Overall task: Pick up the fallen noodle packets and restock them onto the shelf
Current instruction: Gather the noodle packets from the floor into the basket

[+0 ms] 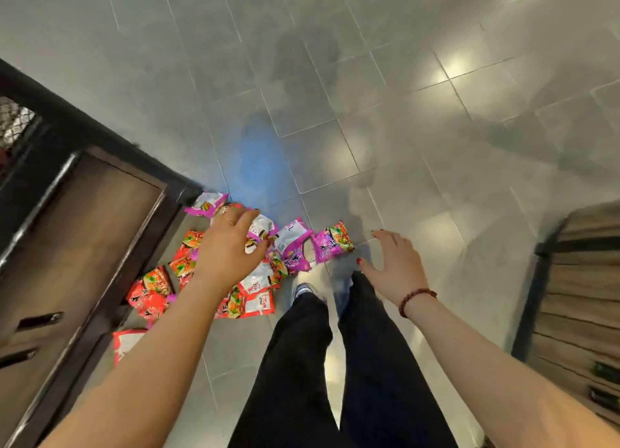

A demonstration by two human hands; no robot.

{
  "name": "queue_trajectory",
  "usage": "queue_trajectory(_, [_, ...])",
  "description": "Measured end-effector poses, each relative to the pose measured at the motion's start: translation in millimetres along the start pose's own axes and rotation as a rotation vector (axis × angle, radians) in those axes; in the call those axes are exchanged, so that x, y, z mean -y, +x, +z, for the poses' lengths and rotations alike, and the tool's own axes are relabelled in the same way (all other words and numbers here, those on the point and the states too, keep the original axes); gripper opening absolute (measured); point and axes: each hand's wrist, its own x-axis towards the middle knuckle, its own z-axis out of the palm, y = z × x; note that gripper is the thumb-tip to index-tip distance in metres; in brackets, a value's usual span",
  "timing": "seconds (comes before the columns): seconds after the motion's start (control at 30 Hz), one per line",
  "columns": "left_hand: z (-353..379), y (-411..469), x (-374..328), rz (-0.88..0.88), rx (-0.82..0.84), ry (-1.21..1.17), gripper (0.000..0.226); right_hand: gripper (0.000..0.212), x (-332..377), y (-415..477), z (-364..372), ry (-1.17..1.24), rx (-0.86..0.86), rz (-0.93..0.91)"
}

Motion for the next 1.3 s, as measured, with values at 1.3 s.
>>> queue_trajectory(1.3, [586, 198, 175, -0.473, 0.008, -0.283, 0.071, 0.062, -230, 345, 506, 1.222, -0.011, 1.076])
